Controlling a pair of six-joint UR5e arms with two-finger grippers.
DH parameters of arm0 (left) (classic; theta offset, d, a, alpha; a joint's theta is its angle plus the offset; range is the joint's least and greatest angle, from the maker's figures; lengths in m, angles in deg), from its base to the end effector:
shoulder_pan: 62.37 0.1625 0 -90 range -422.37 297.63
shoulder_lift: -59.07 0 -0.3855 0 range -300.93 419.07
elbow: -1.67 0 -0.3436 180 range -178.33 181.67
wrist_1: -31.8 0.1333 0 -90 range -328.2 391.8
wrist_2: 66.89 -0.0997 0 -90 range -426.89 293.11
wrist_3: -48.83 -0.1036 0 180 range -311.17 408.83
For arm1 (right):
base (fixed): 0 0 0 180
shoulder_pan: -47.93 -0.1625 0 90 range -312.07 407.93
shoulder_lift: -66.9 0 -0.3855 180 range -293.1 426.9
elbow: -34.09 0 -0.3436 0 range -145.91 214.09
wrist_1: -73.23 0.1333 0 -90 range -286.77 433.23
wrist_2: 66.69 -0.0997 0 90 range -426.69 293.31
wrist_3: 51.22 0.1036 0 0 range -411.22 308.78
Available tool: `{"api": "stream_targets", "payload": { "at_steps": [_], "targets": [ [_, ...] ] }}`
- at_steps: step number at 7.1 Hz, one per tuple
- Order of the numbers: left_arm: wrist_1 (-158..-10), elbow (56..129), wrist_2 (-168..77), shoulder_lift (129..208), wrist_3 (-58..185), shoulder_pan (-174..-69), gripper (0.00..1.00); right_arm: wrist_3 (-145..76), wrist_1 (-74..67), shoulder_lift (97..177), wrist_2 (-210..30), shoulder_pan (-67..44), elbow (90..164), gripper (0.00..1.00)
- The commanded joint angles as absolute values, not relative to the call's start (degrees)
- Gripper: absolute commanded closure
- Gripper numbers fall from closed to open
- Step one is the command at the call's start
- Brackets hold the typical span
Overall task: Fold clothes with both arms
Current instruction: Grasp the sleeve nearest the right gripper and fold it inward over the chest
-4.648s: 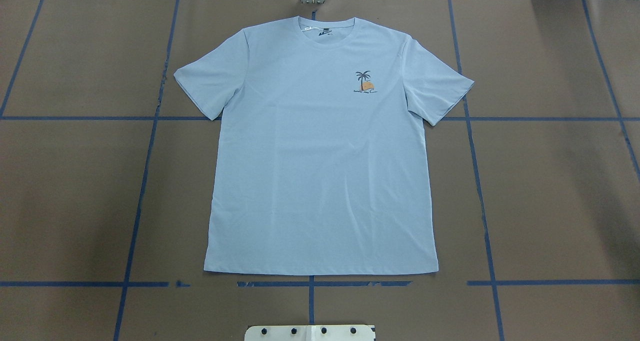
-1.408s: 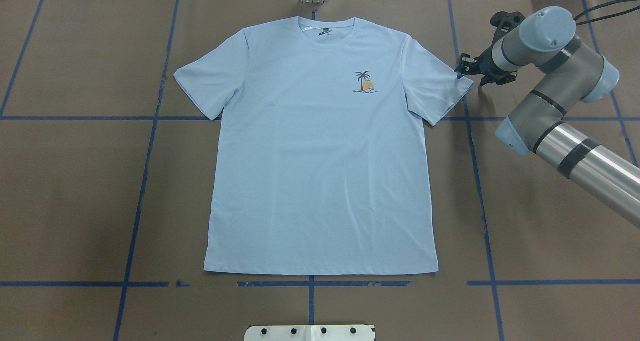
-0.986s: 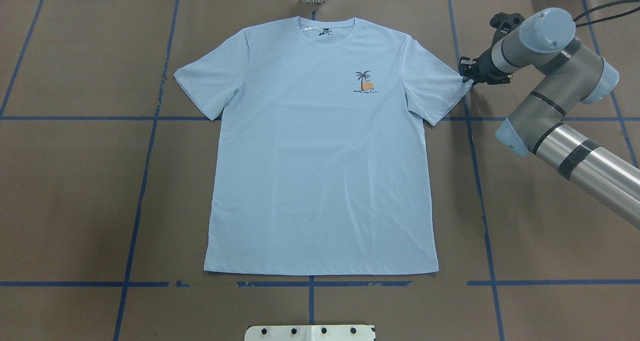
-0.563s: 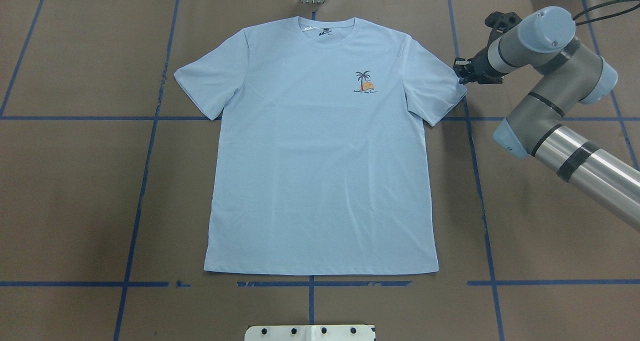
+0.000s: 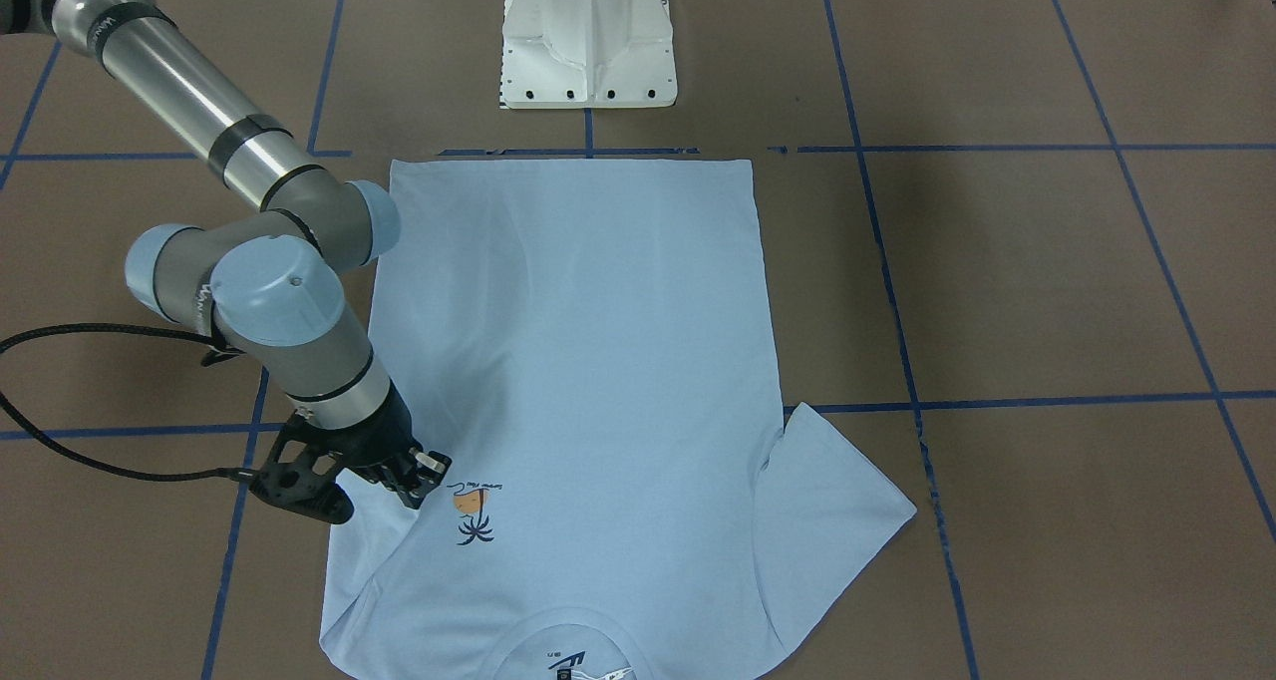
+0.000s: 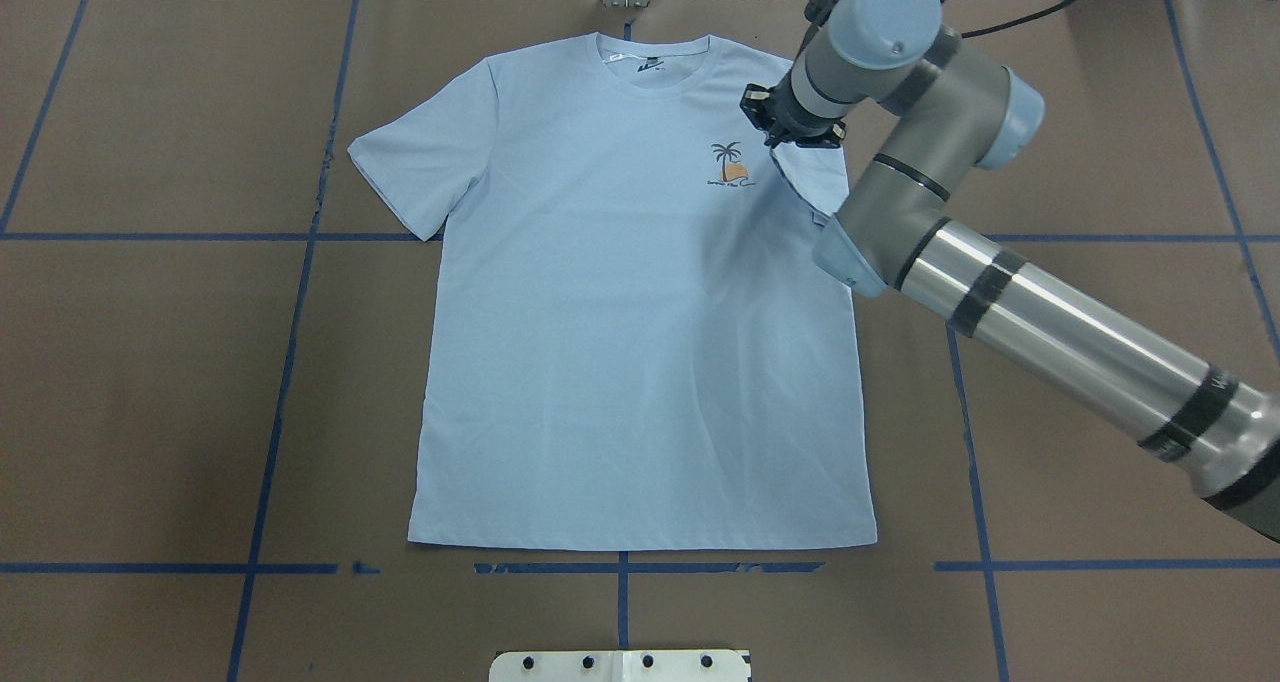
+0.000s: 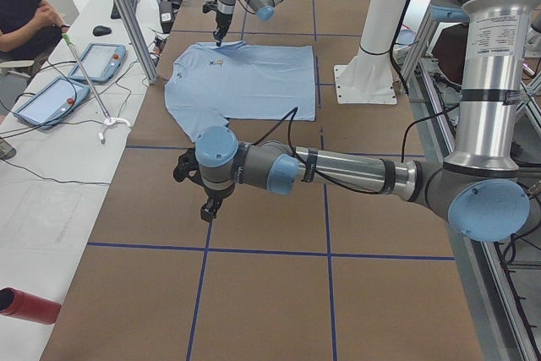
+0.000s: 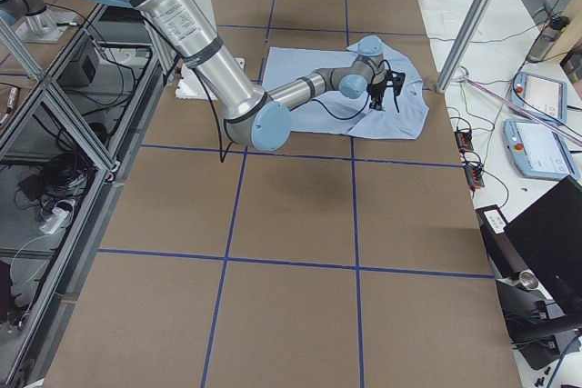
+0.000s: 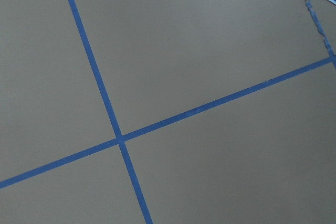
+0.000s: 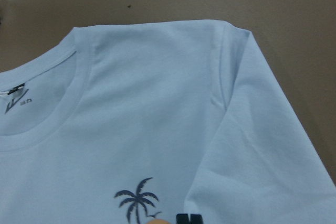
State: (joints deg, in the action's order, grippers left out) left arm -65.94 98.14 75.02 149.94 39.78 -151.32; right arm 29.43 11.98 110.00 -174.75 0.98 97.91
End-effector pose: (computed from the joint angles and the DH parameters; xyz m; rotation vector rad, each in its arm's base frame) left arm -0.0433 -0.4604 0.5398 0.3081 0.8840 0.2825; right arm -0.4329 -0.6117 0.2926 0.1449 -0.9026 0.4745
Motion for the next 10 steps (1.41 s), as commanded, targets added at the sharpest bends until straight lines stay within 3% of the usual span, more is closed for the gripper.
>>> {"api": "stream_targets", "payload": {
  "at_steps": [1,2,3,4,6,8,10],
  "targets": [
    [-65.85,98.79,75.06,149.87,39.87,-151.32,0.00,29.64,11.53,103.73,-171.74,1.79,90.79,1.00],
    [-65.85,98.79,75.06,149.95,39.78,-151.32,0.00,29.64,11.53,103.29,-171.03,2.66,90.78,1.00],
    [-66.11,98.79,75.32,150.39,42.22,-150.97,0.00,29.21,12.23,103.28,-168.76,5.02,91.21,0.01],
    [-71.68,98.18,75.32,151.70,51.64,-148.18,0.00,29.29,12.93,103.54,-167.52,6.87,92.44,0.00],
    [-87.93,94.33,74.71,155.99,74.56,-139.05,0.00,30.08,12.59,108.96,-167.68,8.03,103.55,0.00],
    [-88.97,87.50,70.86,168.35,85.79,-129.05,0.01,30.26,12.67,116.33,-168.03,9.96,114.27,0.00],
    [-91.84,75.46,57.30,180.06,98.25,-120.70,0.01,32.09,12.59,122.32,-167.68,11.10,122.81,0.00]
  ]
}}
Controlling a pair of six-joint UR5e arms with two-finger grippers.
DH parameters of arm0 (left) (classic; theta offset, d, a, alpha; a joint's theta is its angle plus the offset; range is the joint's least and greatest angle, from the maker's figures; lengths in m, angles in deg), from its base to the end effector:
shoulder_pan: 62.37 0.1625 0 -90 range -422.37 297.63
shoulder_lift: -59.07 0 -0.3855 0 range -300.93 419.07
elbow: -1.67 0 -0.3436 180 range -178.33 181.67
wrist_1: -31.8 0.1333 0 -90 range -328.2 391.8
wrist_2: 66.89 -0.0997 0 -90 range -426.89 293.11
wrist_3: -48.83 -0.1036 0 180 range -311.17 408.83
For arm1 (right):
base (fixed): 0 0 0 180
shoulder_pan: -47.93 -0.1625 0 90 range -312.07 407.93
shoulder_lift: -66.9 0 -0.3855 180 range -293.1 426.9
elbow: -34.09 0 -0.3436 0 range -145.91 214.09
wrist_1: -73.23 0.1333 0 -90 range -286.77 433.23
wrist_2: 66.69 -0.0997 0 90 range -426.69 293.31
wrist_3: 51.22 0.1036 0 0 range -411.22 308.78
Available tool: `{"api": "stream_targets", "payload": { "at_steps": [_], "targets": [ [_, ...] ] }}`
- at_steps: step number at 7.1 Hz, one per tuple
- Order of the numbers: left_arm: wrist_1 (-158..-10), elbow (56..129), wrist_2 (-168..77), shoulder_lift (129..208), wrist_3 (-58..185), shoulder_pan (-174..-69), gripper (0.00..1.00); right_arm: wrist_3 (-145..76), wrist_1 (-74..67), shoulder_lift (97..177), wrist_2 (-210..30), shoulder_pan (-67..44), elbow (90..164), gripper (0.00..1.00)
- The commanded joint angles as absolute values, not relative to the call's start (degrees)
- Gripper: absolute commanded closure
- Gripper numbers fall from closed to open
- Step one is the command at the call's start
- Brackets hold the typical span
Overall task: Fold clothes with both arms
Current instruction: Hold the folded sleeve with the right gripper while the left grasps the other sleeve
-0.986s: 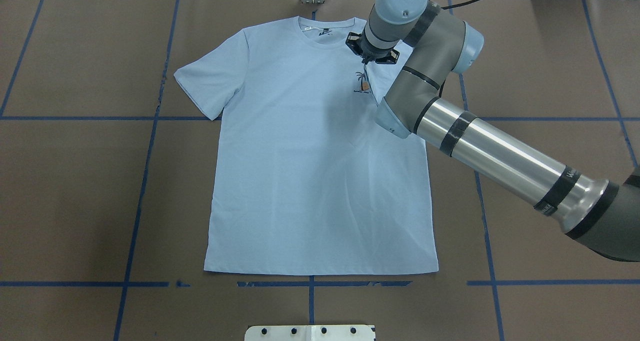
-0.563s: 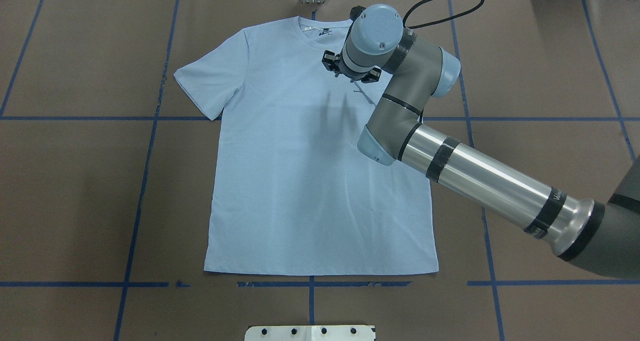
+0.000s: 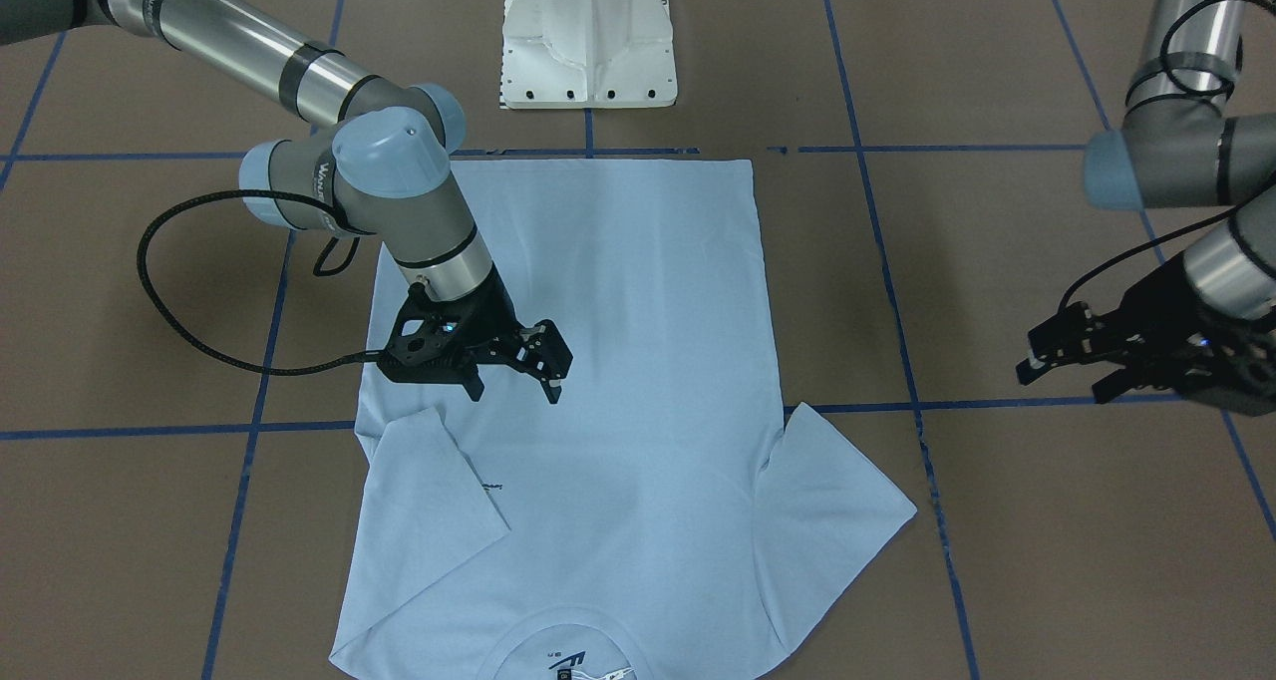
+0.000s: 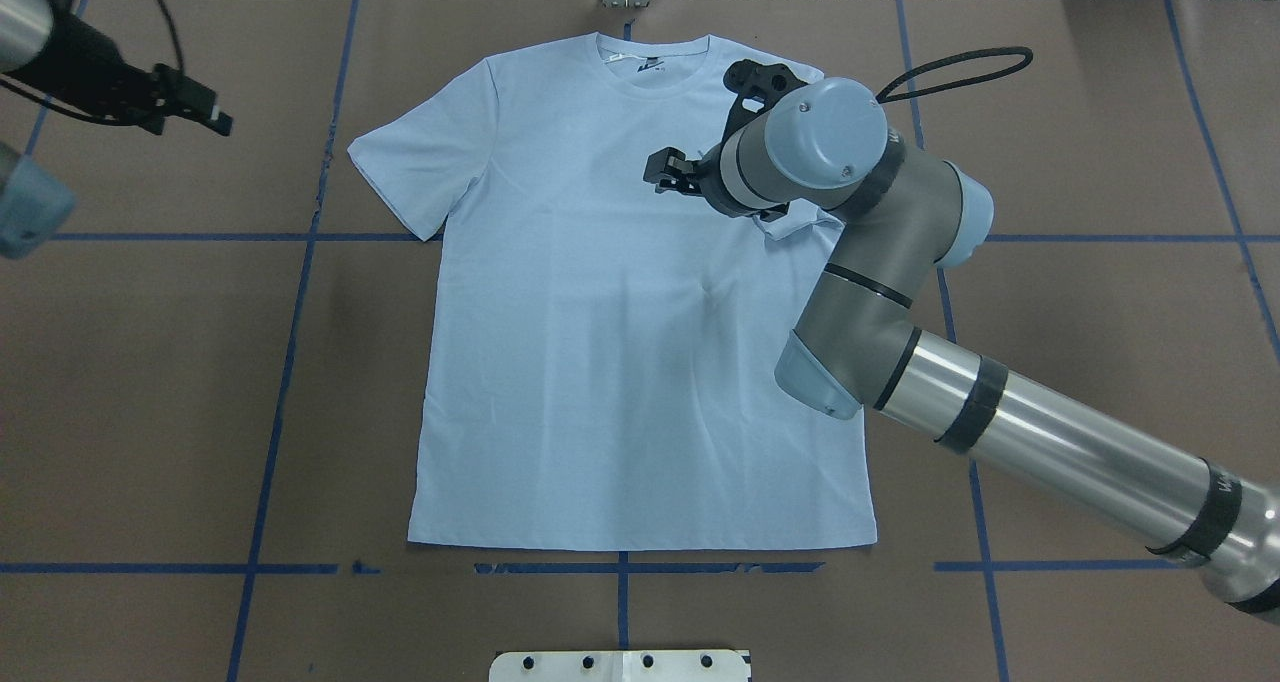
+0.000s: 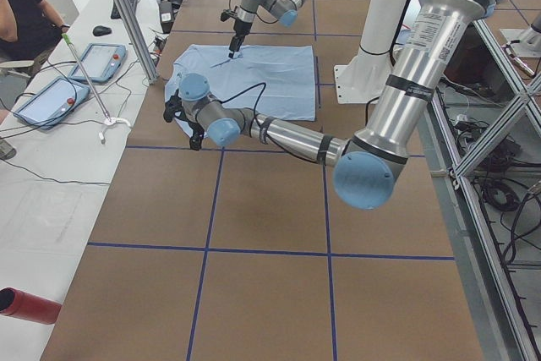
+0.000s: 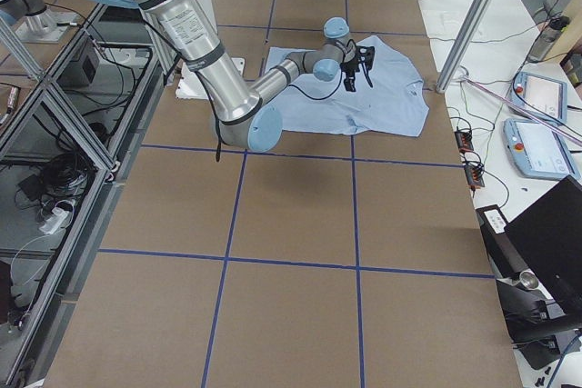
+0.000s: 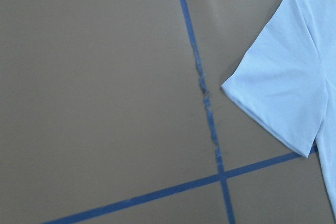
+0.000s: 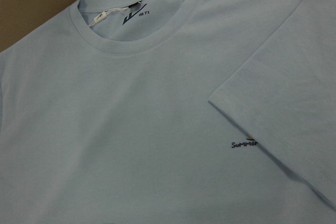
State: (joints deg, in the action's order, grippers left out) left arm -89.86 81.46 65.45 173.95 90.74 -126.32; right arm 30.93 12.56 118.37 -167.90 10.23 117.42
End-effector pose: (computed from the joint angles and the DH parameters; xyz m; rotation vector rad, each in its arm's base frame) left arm 0.2147 -0.5839 0.4060 0.2482 1.0051 0.0469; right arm -0.4602 -0.4987 0.2443 0.2506 -1.0559 0.3648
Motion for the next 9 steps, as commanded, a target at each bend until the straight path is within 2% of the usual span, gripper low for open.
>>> {"api": "stream_targets", "payload": {
  "at_steps": [1,2,3,6,9],
  "targets": [
    [-96.74,71.59,52.08,180.36,102.58,-119.43,0.07,32.45,12.59,123.31,-167.51,11.63,124.34,0.00],
    [-99.66,67.28,51.33,182.45,107.15,-118.98,0.11,32.28,12.59,123.50,-167.59,11.55,124.53,0.00],
    [-99.69,66.11,48.54,183.78,110.85,-117.50,0.15,32.19,12.67,123.50,-167.42,11.46,124.53,0.00],
    [-99.68,64.35,44.56,184.75,112.56,-114.06,0.28,31.23,13.20,126.13,-167.50,10.50,124.53,0.00],
    [-99.77,62.50,42.19,186.16,112.47,-113.26,0.37,31.40,13.20,127.54,-167.41,10.76,124.80,0.00]
  ]
}}
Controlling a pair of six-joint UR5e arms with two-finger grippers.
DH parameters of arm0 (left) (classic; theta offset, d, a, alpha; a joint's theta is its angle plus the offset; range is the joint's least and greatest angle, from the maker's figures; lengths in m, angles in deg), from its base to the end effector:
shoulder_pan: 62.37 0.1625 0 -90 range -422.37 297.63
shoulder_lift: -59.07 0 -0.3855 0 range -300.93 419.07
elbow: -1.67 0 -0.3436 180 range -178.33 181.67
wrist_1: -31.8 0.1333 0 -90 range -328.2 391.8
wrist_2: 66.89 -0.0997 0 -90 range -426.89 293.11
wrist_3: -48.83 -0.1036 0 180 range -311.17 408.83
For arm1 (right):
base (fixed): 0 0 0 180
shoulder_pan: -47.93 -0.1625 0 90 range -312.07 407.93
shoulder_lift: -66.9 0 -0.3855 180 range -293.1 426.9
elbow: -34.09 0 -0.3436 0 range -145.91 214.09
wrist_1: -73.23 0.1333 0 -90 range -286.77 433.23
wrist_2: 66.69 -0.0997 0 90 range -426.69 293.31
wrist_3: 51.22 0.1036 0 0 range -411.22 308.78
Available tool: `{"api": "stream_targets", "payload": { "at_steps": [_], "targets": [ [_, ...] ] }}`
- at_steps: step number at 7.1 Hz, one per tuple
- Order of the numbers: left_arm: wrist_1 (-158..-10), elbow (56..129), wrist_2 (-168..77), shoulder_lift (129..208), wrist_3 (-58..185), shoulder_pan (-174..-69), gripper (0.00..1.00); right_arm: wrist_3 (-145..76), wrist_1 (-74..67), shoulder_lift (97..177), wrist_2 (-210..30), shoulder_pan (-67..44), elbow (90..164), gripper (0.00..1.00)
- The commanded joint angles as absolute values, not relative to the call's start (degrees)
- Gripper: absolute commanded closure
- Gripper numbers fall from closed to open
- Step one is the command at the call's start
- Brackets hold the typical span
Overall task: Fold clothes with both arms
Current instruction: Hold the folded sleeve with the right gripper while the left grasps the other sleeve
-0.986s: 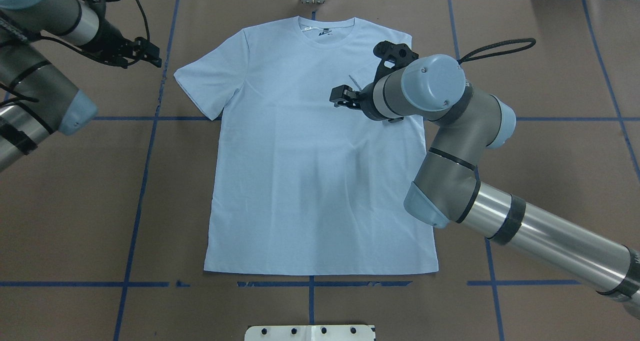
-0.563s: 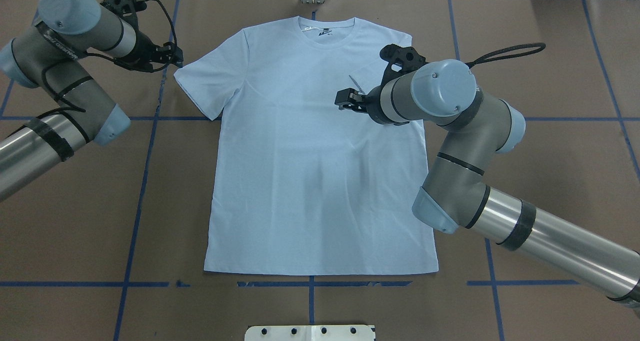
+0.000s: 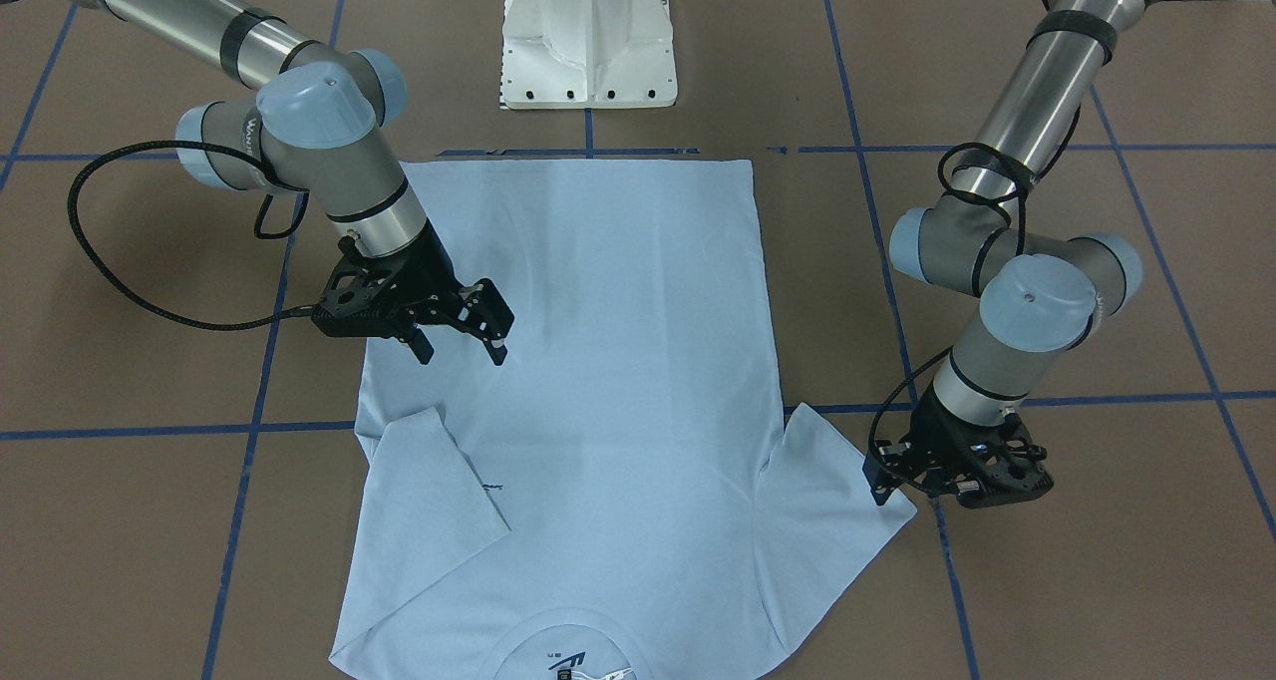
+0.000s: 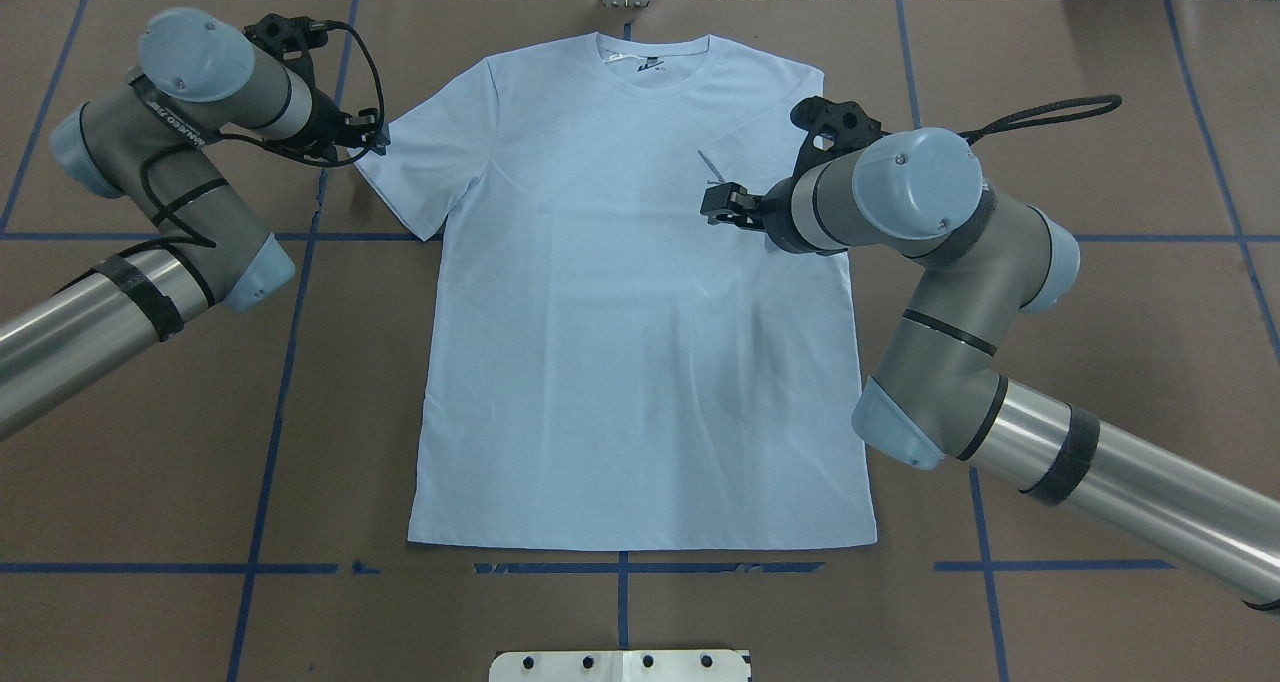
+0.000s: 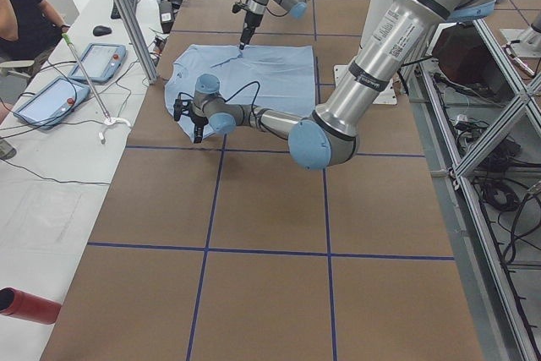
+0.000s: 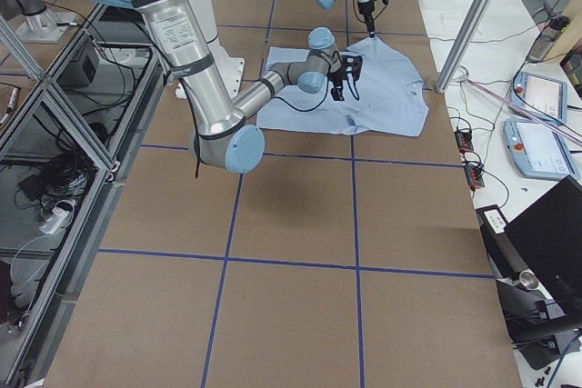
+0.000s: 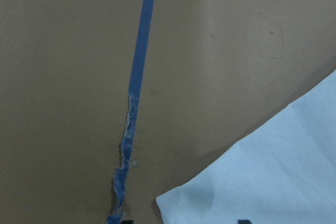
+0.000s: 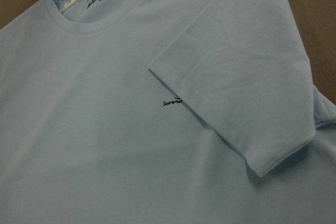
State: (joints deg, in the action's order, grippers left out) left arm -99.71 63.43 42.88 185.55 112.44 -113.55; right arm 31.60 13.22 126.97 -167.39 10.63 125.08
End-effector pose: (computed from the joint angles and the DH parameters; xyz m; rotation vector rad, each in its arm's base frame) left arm 0.3673 -0.6133 0.4101 0.2871 0.8739 -0.2521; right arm -0.4277 -0.4692 0.2824 0.2464 -1.0514 0.3748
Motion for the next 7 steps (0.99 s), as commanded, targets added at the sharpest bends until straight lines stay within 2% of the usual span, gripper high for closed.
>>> {"api": "stream_targets", "payload": {
  "at_steps": [1,4,5,7],
  "targets": [
    [-99.77,62.41,42.10,186.08,112.47,-113.26,0.43,31.40,13.29,127.54,-167.42,10.76,124.79,0.00],
    [-99.86,61.01,40.60,186.16,112.12,-113.26,0.51,31.49,13.20,127.45,-167.33,10.93,124.71,0.00],
    [-99.86,60.91,40.60,186.34,112.20,-113.26,0.59,31.40,13.20,127.54,-167.33,10.85,124.44,0.00],
    [-99.69,60.65,40.60,187.12,112.47,-113.26,1.00,31.49,13.29,127.45,-166.98,10.84,124.44,0.00]
  ]
}}
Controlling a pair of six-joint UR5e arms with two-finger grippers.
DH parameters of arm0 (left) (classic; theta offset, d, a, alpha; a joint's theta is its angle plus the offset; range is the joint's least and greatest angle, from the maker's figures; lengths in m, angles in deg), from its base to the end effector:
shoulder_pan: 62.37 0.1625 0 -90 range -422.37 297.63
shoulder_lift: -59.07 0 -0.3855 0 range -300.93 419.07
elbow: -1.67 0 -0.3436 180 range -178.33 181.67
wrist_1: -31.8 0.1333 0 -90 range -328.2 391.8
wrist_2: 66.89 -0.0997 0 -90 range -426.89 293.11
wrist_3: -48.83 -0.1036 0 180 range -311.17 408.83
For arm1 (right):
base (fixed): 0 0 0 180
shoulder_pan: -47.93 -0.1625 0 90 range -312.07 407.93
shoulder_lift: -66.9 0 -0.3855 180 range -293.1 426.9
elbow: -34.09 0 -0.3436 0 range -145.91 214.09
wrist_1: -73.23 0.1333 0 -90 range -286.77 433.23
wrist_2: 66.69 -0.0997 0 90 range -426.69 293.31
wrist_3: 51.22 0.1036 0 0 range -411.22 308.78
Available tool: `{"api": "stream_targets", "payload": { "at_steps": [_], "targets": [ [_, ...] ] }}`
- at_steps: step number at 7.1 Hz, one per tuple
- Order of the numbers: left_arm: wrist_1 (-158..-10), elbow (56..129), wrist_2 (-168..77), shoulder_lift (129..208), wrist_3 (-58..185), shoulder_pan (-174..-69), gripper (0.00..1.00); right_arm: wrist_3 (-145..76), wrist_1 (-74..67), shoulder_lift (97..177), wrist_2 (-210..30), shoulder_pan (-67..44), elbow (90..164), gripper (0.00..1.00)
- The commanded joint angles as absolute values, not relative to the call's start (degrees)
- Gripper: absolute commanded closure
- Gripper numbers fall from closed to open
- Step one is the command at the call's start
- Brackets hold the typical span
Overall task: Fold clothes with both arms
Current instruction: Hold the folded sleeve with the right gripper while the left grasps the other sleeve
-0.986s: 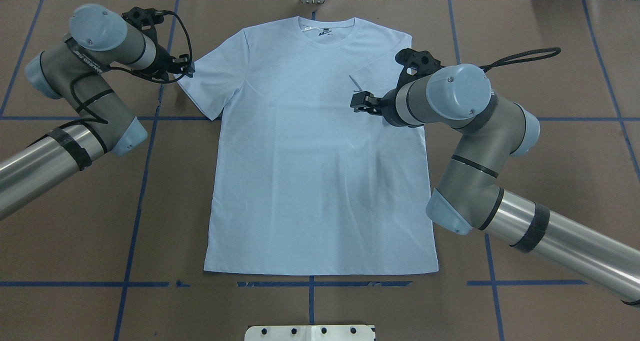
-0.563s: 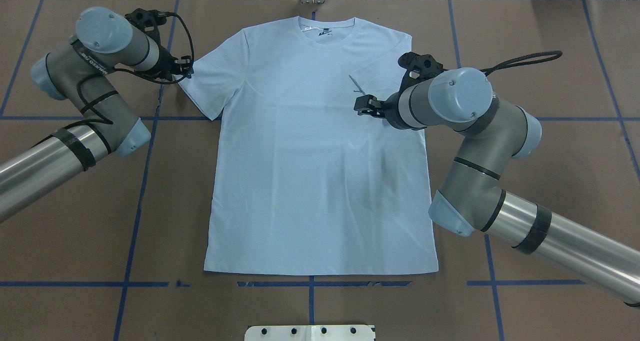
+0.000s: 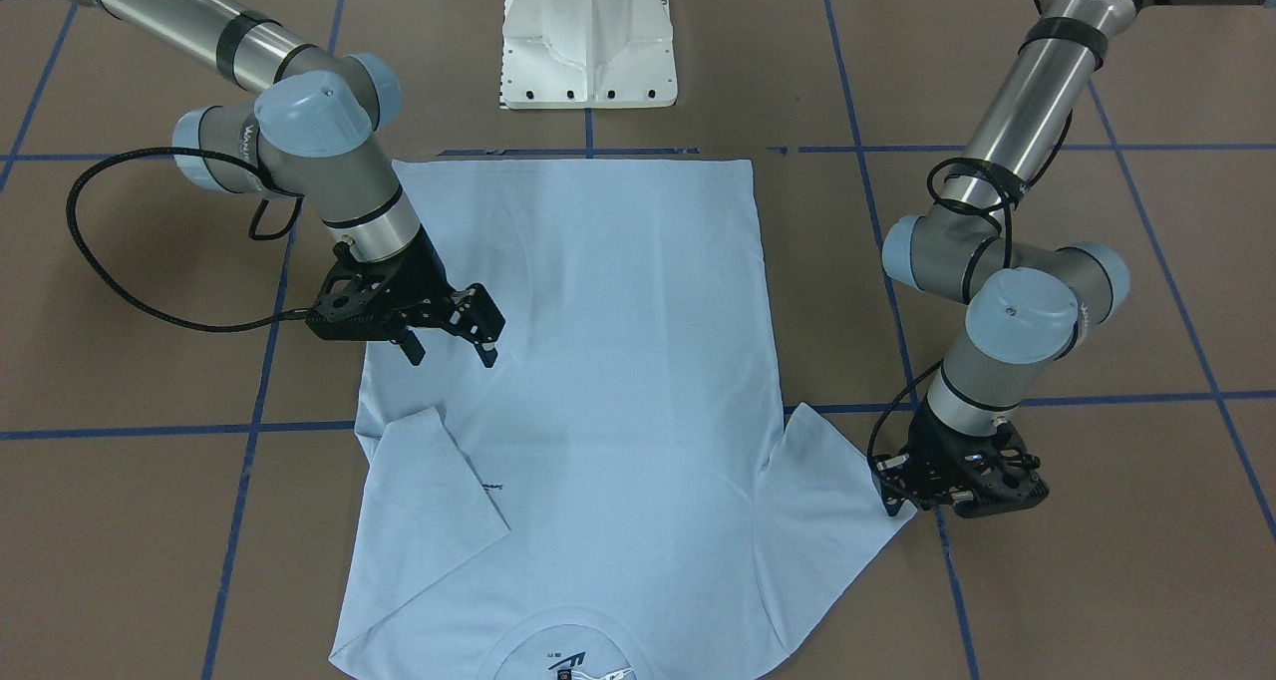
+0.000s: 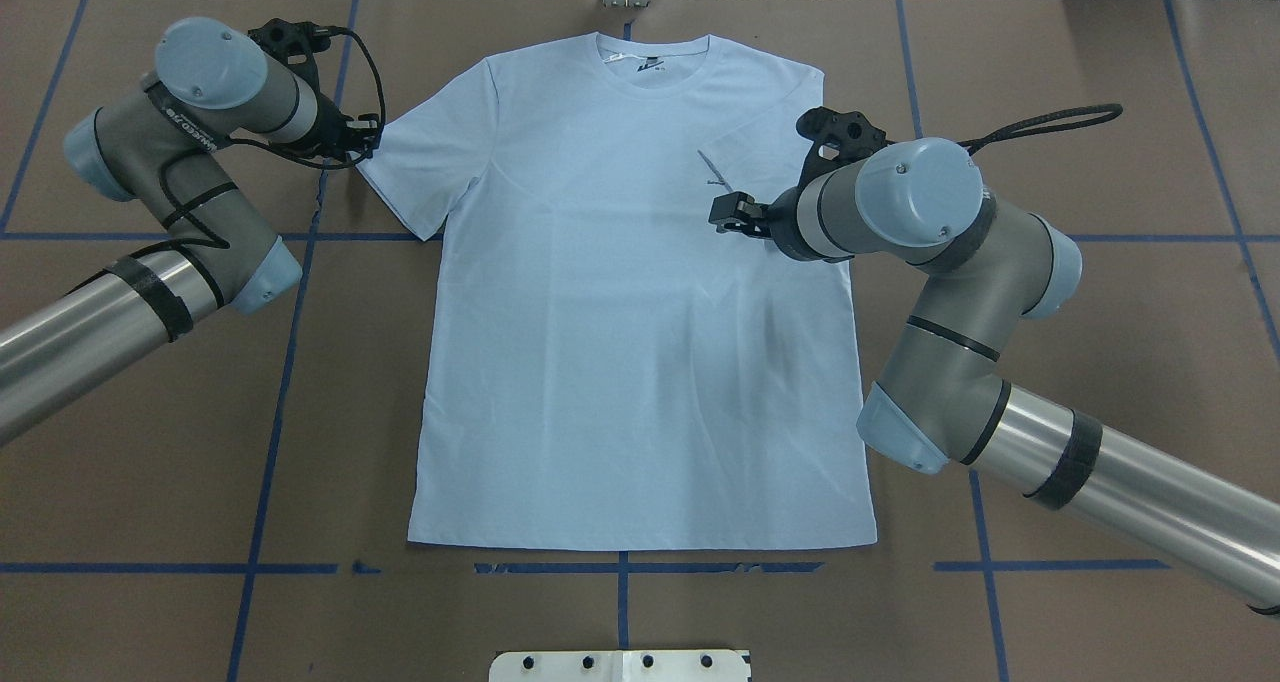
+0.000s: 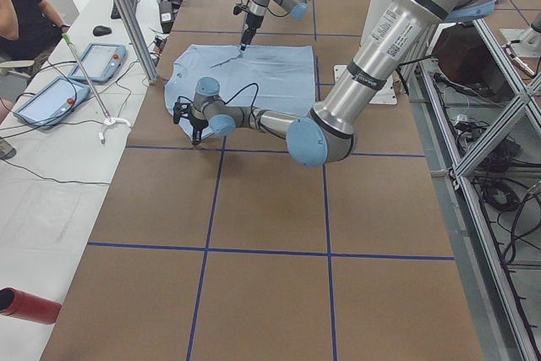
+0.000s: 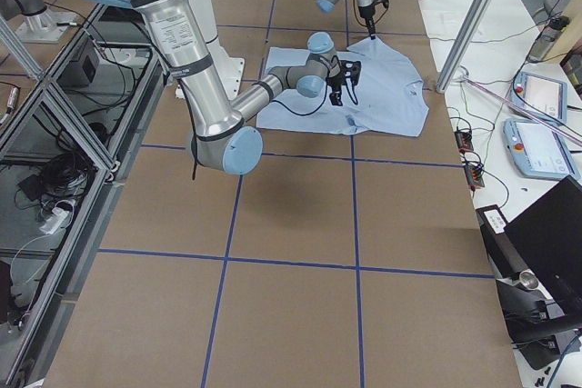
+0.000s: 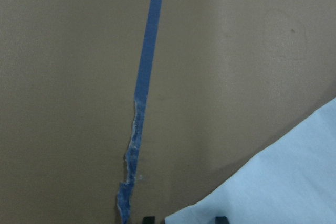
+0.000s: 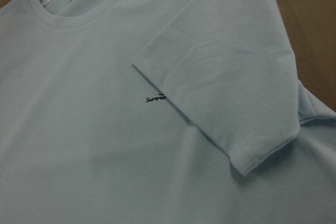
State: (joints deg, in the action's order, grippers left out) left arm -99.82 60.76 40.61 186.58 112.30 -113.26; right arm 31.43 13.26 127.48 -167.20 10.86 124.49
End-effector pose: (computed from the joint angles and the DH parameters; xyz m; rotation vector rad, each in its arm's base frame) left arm 0.3725 -0.6201 0.4203 0.2988 0.8331 -0.2687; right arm -0.4302 -0.4684 0.2924 0.2411 -1.0335 0.3737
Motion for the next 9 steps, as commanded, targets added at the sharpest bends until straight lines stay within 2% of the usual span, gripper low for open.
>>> {"api": "stream_targets", "payload": {
  "at_steps": [1,4,7,9],
  "targets": [
    [-99.77,60.65,40.60,188.17,112.55,-113.35,1.00,31.49,13.29,127.45,-166.89,10.84,124.44,0.00],
    [-99.25,61.35,41.13,193.61,118.39,-113.09,1.00,31.31,13.29,127.89,-167.06,10.50,124.53,0.00],
    [-95.92,60.65,40.87,200.39,127.39,-106.16,1.00,31.57,13.29,127.89,-166.98,10.58,124.44,0.00],
    [-96.52,55.32,40.60,203.38,127.93,-105.36,1.00,31.40,13.20,127.98,-166.98,10.49,124.35,0.00]
  ]
}}
